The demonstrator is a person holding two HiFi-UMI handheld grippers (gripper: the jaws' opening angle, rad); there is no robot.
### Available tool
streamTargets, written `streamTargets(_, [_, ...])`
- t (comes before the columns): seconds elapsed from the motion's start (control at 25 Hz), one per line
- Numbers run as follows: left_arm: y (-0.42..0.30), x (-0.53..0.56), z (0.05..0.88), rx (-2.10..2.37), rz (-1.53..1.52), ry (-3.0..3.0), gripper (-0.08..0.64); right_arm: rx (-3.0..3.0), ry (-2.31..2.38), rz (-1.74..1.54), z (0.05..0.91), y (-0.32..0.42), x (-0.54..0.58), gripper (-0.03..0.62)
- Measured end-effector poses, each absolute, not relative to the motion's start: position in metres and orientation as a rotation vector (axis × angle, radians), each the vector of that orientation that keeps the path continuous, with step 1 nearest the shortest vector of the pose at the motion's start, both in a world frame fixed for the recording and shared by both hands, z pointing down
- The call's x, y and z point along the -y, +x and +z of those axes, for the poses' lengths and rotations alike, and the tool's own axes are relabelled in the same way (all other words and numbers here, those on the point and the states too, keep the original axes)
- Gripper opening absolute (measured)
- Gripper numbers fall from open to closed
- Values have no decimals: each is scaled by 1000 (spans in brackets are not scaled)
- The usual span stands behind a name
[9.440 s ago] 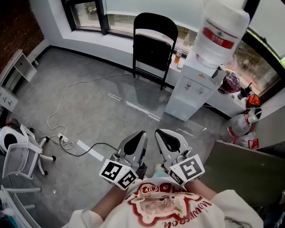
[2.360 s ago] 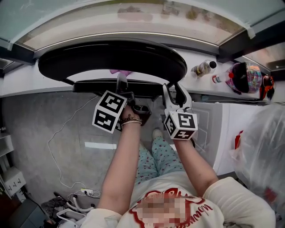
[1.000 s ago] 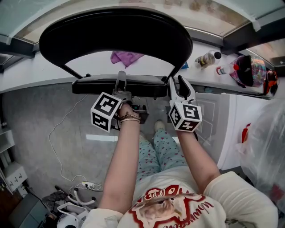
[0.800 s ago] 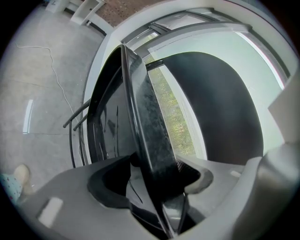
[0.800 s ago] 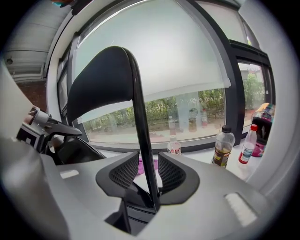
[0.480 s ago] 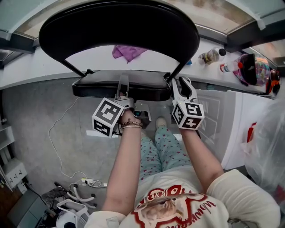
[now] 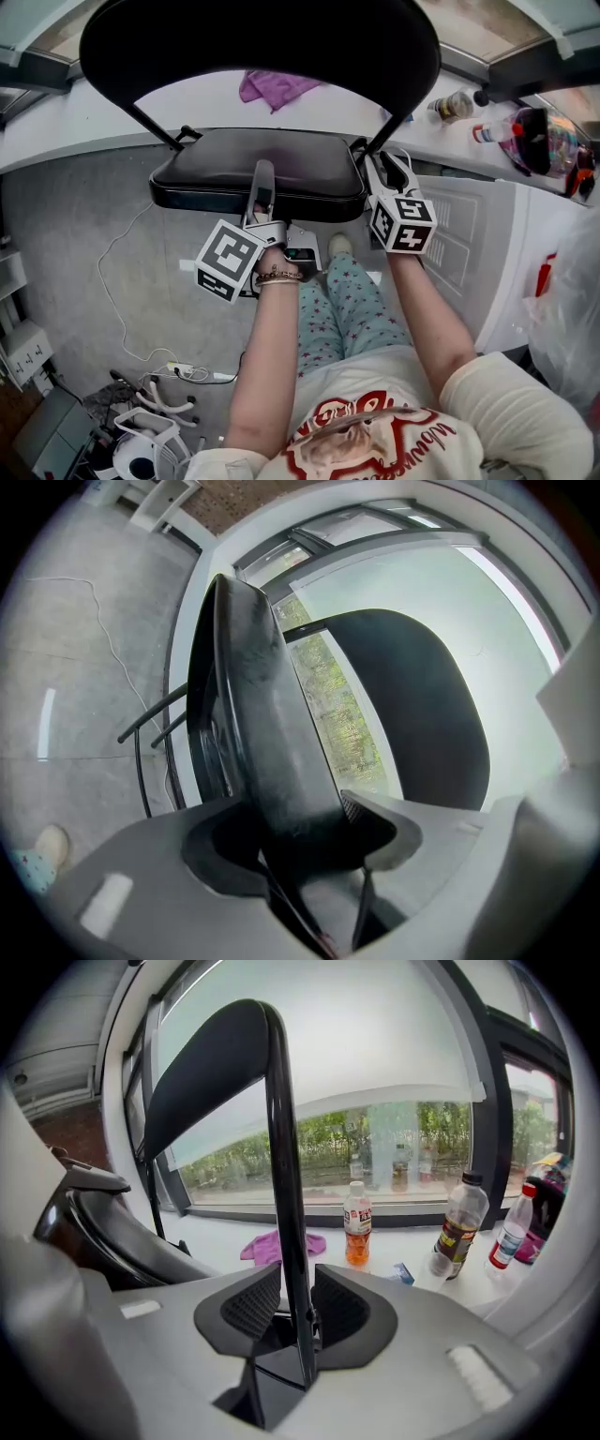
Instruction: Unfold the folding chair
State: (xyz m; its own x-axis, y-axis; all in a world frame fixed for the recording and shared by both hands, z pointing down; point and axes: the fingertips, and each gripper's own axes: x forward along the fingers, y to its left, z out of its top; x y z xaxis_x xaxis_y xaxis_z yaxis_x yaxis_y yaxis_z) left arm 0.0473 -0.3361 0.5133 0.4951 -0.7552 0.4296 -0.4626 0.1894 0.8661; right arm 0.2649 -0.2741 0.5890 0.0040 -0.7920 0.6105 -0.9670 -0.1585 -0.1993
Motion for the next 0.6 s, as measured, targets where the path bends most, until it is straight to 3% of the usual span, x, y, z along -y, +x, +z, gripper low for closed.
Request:
streamTargets(0.36, [27,301,533,1163,-249,1417,218,1884,1999,1113,622,266,273,215])
streamTargets(0.6, [14,276,550,1169,-291,1369,183,1880,1948,1046,627,262,266,191])
